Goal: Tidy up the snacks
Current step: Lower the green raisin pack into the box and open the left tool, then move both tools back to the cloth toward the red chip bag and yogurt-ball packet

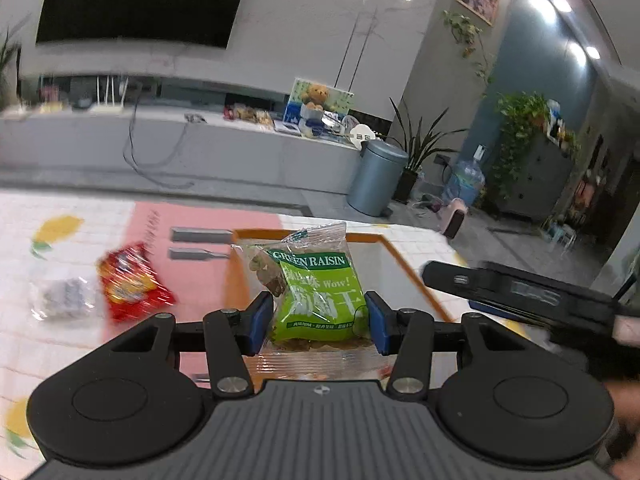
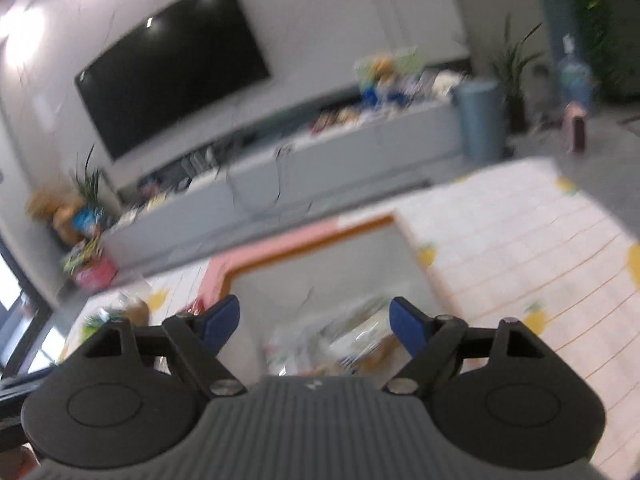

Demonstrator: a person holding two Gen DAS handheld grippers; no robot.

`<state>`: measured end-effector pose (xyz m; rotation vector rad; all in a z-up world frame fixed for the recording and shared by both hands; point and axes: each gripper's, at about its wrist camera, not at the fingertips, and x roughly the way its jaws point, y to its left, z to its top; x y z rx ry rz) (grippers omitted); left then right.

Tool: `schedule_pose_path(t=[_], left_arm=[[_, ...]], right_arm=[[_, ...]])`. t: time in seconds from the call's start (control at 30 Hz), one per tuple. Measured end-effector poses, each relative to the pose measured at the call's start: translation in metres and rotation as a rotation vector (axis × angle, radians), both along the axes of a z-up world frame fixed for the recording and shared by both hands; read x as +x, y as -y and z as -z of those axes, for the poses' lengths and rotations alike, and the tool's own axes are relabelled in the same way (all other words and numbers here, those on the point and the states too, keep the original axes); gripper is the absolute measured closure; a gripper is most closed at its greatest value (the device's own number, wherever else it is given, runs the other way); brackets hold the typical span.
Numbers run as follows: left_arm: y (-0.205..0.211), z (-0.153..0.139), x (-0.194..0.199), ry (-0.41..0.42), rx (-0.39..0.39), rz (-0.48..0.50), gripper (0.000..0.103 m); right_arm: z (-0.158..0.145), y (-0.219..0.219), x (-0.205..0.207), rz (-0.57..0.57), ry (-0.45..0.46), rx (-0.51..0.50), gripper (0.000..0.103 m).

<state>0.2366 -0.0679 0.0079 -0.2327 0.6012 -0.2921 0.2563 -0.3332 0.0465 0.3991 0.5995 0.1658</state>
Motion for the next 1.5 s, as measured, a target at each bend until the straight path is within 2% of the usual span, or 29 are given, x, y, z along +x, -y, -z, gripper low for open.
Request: schedule_pose_path(t=[0.1, 0.2, 0.4, 0.47, 0.57, 0.7, 0.87, 0.93, 1.0, 1.23, 1.5], left_arm=[[0.015, 0.006, 0.02, -0.044, -0.038, 0.03, 0.047], [0.037, 0.015, 0.045, -0.065, 0.017, 0.094, 0.047], [0.053, 0.04, 0.089, -0.152, 0.037, 0.052, 0.047], [0.056, 0.047, 0.101, -0.178, 0.061, 0.033, 0.047], [0.059, 0.056, 0.116, -0.224, 0.089, 0.015, 0.047], [0.067, 0.066, 0.126, -0.256, 0.123, 0.011, 0.047], [0.064, 0.068, 0.128, -0.273, 0.091, 0.019, 0.045], [0.065, 0.065, 0.128, -0.257, 0.105, 0.021, 0.025], [0.067, 0.06, 0.126, -0.247, 0.125, 0.048, 0.016], [0.069, 0.034, 0.103, -0.195, 0.169, 0.029, 0.016], [0.03, 0.0, 0.067, -0.138, 0.077, 0.007, 0.016]], right_arm=[[-0.001, 0.02, -0.006, 0.021, 0.003, 0.077, 0.022], [0.002, 0.029, -0.007, 0.106, -0.014, 0.098, 0.022], [0.003, 0.039, -0.006, 0.136, -0.021, 0.136, 0.024], [0.003, 0.039, -0.007, 0.138, -0.023, 0.111, 0.024], [0.003, 0.031, -0.004, 0.145, -0.028, 0.014, 0.024], [0.008, 0.031, -0.001, 0.131, -0.043, 0.031, 0.024], [0.01, 0.034, -0.001, 0.152, -0.056, 0.021, 0.024], [0.011, 0.036, -0.002, 0.16, -0.057, 0.027, 0.025], [0.011, 0.038, -0.003, 0.164, -0.058, 0.037, 0.025], [0.013, 0.035, -0.001, 0.163, -0.074, 0.027, 0.025], [0.013, 0.028, 0.0, 0.14, -0.07, -0.001, 0.025]])
